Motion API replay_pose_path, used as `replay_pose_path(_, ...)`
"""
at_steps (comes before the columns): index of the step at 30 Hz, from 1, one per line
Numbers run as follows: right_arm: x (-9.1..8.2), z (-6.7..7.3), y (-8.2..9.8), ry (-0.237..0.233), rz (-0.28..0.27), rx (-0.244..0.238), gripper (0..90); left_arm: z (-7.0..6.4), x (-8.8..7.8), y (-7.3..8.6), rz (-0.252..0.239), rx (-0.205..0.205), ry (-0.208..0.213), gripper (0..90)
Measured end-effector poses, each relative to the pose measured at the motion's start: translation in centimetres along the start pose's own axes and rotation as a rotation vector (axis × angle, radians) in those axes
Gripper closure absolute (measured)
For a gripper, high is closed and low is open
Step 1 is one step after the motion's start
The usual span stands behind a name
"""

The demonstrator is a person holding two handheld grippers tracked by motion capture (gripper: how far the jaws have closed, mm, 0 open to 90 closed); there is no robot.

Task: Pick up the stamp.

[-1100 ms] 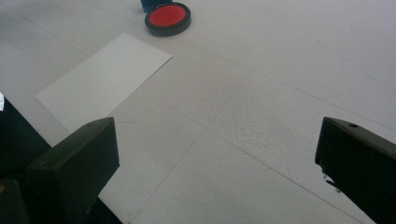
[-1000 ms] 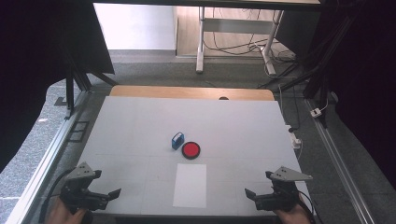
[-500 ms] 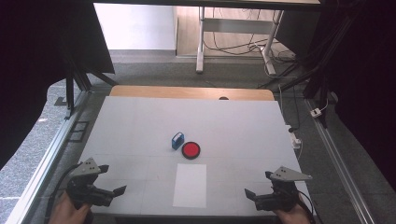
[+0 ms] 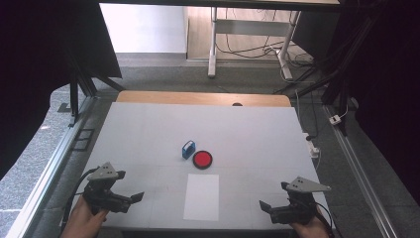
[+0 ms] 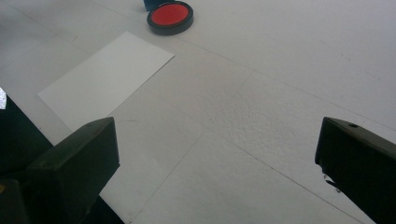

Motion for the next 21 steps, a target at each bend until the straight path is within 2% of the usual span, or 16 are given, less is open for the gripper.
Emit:
replay_pose_path(3, 0.0, 0.0, 0.0, 0.0, 0.001, 0.001, 0.0, 0.2, 0.6, -0.5, -0.002, 0.016, -0.007, 0.0)
replay_pose_path(7, 0.0, 0.0, 0.0, 0.001, 0.001, 0.001, 0.0, 0.5, 1.3, -1.3, -0.017, 0.001, 0.0, 0.0)
replay_pose_path(13, 0.0, 0.0, 0.0, 0.001, 0.002, -0.001, 0.0, 1.3, 2.6, -2.0, -0.007, -0.001, 0.007, 0.0)
replay_pose_path(21, 0.0, 0.0, 0.0, 0.001, 0.002, 0.0, 0.0, 2.0, 4.3, -3.6, -0.002, 0.031, -0.004, 0.0)
Point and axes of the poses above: each handheld gripper's, and its own axes: x roughly forward along the jaws, y roughly out of its underside, z roughly to its left, the point moved 8 cm from there along x, roughly forward along the jaws, and after that the axes turned 10 degrees about x, right-handed, at the moved point
